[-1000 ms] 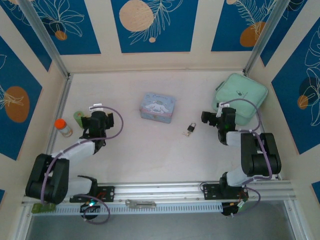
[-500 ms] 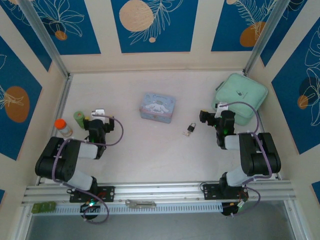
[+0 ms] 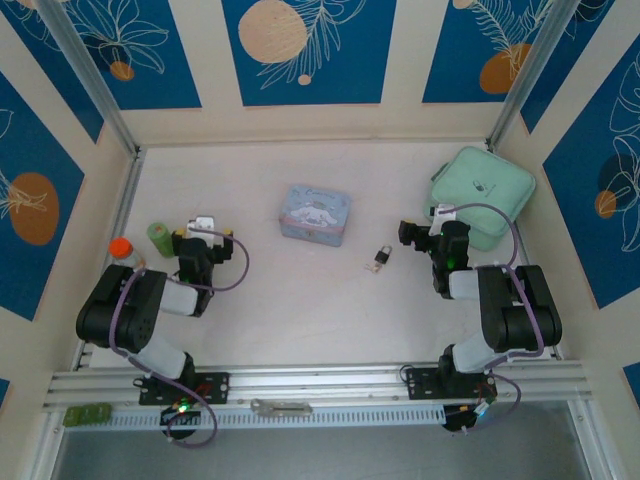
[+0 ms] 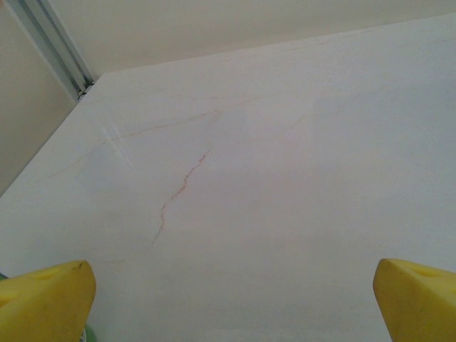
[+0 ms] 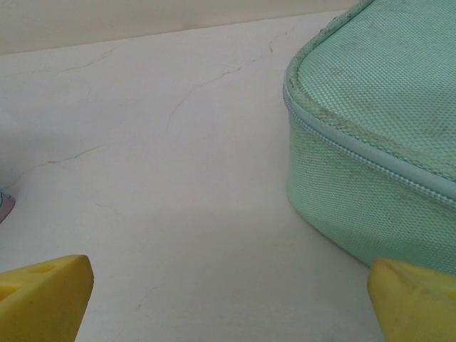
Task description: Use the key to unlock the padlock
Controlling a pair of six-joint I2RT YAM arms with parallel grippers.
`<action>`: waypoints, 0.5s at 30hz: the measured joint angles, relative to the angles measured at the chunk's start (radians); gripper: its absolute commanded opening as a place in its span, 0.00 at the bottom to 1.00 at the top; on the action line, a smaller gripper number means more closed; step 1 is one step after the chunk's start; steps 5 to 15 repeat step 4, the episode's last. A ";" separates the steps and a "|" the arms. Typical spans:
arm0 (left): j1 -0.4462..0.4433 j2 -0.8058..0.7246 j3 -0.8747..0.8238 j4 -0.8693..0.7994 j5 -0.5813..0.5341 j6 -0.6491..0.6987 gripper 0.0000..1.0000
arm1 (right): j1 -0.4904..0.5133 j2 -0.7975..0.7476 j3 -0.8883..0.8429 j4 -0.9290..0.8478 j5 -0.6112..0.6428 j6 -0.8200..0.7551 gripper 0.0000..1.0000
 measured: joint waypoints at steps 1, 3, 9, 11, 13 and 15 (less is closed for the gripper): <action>0.000 0.000 0.000 0.000 0.000 0.000 0.99 | 0.000 0.000 0.000 0.000 0.000 0.000 0.99; 0.000 0.000 0.000 0.000 0.000 0.000 1.00 | 0.000 0.000 0.000 0.000 0.000 0.000 0.99; 0.000 0.000 0.000 0.000 0.000 0.000 1.00 | 0.000 0.000 0.000 0.000 0.000 0.000 0.99; 0.000 0.000 0.000 0.000 0.000 0.000 1.00 | 0.000 0.000 0.000 0.000 0.000 0.000 0.99; 0.000 0.000 0.000 0.000 0.000 0.000 1.00 | 0.000 0.000 0.000 0.000 0.000 0.000 0.99; 0.000 0.000 0.000 0.000 0.000 0.000 1.00 | 0.000 0.000 0.000 0.000 0.000 0.000 0.99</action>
